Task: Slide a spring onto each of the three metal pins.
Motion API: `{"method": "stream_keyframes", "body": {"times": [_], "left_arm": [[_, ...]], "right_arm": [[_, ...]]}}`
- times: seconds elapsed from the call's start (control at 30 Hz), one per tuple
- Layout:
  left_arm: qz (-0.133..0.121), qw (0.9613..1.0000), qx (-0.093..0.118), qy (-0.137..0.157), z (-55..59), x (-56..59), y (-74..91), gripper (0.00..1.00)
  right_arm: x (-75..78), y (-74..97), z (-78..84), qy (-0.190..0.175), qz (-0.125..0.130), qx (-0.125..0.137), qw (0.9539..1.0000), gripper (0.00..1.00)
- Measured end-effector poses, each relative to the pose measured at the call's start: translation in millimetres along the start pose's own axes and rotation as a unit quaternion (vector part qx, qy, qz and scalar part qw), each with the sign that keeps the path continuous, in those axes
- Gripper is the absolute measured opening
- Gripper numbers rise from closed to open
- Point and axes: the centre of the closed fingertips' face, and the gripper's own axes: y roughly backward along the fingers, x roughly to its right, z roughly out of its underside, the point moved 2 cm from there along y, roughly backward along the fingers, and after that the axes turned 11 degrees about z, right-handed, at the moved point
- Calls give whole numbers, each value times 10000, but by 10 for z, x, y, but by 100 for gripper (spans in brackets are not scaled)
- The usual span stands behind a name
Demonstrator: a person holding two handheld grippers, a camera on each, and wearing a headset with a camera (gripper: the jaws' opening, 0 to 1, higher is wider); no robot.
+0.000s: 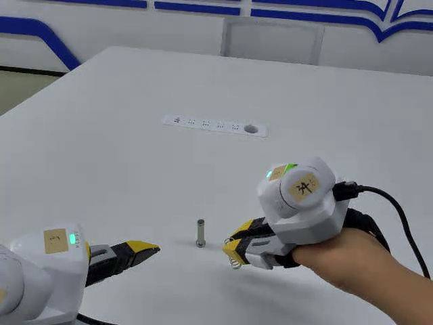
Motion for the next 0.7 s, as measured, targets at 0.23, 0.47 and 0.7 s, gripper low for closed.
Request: {"method": "stream_keyframes", "body": {"times": [0.23, 0.47, 0.7], "left_arm": [[-12, 10000, 11, 7, 2, -8, 5, 83], [-29, 10000, 32, 20, -3, -16, 11, 83], [-36, 10000, 42, 31, -4, -19, 15, 83]], "right_arm": [[81, 12, -292, -5, 103, 381, 9992, 12], [104, -25, -518, -54, 120, 692, 9975, 12], [122, -89, -667, -181, 115, 1013, 9946, 12]]}}
